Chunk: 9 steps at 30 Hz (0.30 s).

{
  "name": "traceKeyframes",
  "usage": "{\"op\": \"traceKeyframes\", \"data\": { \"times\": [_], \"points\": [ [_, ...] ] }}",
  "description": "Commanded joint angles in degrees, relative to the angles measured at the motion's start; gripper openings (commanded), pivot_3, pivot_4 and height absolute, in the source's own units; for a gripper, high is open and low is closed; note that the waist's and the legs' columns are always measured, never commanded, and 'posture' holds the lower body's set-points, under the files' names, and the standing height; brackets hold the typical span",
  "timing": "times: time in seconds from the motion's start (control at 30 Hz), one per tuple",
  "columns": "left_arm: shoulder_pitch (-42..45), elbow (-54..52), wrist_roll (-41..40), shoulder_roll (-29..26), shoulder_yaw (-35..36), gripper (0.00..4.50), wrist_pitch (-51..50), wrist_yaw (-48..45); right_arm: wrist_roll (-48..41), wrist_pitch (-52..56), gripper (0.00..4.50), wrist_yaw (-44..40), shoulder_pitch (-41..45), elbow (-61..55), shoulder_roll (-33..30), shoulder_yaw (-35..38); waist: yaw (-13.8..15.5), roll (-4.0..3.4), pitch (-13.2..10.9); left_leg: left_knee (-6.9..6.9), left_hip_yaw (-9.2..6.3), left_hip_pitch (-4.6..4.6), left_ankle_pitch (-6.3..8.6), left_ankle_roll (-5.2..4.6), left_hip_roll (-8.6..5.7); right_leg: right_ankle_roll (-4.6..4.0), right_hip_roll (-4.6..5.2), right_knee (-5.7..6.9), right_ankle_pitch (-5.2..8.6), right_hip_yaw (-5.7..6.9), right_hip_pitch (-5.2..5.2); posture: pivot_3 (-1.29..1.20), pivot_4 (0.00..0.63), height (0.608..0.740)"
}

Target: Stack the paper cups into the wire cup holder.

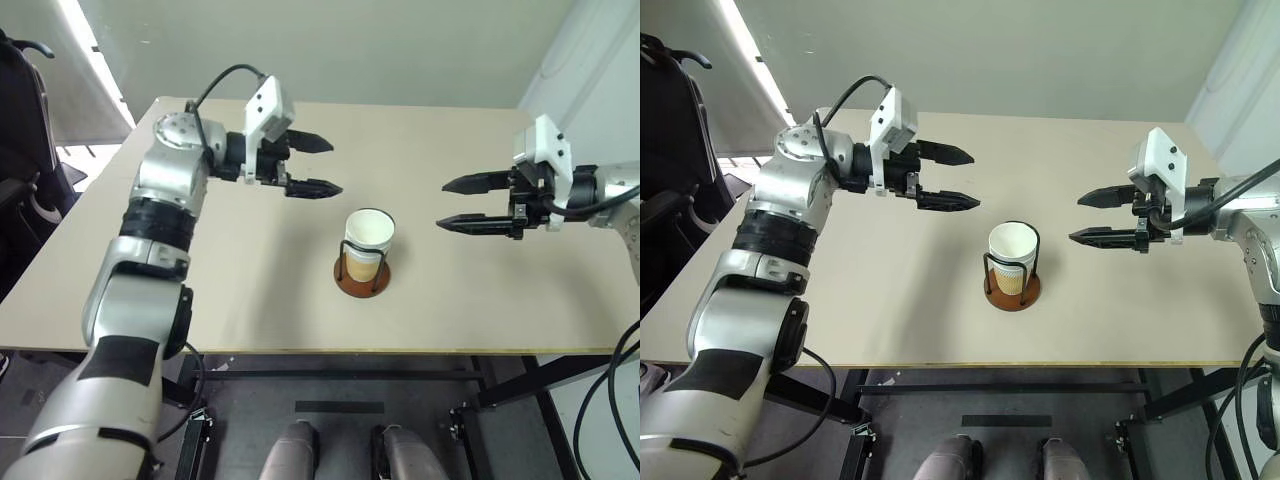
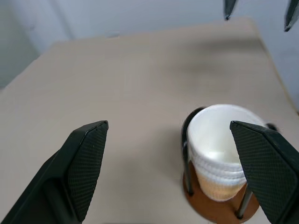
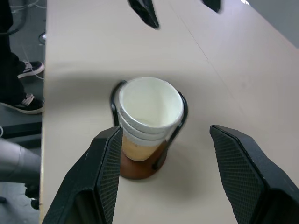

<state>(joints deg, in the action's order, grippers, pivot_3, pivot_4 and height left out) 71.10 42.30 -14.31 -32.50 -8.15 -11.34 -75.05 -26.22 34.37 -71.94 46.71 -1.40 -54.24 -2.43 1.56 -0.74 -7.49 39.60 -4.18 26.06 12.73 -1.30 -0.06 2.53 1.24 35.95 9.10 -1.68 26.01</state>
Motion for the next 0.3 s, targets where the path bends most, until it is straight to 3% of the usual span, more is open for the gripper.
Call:
{"op": "traceKeyframes", "data": {
  "times": [0.03, 0.3],
  "points": [
    [-1.41, -4.47, 0.08, -0.78, 5.26, 4.47, -1.86, 8.83, 2.05, -1.94, 2.98, 0.87, 2.02, 4.82, 1.21, 0.44, -0.01, 0.00, 0.00, 0.03, 0.01, -0.02, 0.00, 0.00, 0.00, 0.00, 0.00, 0.00, 0.00, 0.00, -0.02, 0.00, 0.150, 0.740],
    [-8.20, -10.34, 1.30, -0.66, 10.09, 4.47, -4.65, 21.68, 7.35, -7.11, 2.98, 8.43, 4.30, 16.98, 6.30, 2.20, -0.14, 0.00, 0.00, 0.11, 0.00, -0.09, -0.04, 0.06, 0.00, -0.03, 0.00, 0.06, -0.02, -0.02, -0.05, 0.00, 0.150, 0.740]
  ]
}}
